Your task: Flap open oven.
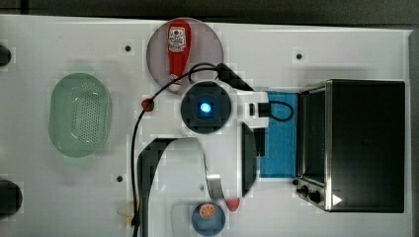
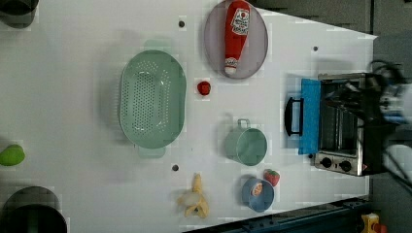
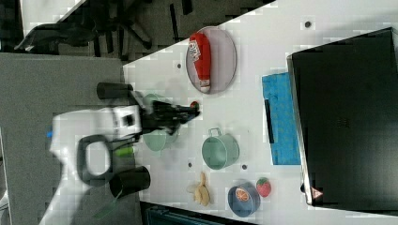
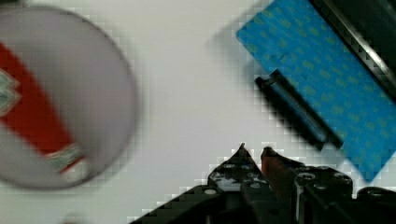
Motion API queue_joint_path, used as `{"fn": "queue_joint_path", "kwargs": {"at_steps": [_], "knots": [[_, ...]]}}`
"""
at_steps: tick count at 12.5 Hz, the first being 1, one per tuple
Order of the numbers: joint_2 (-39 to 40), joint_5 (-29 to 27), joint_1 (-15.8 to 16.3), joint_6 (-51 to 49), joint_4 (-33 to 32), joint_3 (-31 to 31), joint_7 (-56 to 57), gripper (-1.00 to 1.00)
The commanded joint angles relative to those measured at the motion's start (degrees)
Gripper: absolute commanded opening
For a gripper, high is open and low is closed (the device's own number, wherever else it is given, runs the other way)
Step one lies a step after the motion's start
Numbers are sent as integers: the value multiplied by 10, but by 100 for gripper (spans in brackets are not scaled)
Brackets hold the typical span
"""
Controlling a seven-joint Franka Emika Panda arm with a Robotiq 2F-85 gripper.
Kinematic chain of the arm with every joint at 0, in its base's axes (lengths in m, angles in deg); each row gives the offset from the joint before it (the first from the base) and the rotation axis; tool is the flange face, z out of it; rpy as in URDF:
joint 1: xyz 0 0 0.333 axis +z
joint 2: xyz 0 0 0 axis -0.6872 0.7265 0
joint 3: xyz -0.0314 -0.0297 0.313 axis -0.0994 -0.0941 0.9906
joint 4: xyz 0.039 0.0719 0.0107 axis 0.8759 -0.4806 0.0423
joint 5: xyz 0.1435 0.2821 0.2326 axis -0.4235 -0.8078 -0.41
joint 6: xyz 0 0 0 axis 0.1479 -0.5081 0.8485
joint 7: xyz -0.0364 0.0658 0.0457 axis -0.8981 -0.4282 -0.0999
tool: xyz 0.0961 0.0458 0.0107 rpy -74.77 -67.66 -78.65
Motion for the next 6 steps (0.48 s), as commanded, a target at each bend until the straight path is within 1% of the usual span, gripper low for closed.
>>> {"fn": "queue_joint_path", "kwargs": {"at_steps": [1, 2, 4, 6], "knots": [[-40, -68, -2, -71, 18, 0, -25, -65], [-59, -79, -2, -101, 32, 0, -27, -65], [-83, -81, -2, -165, 68, -1, -29, -65], [-89, -81, -3, -221, 119, -5, -29, -65]]}}
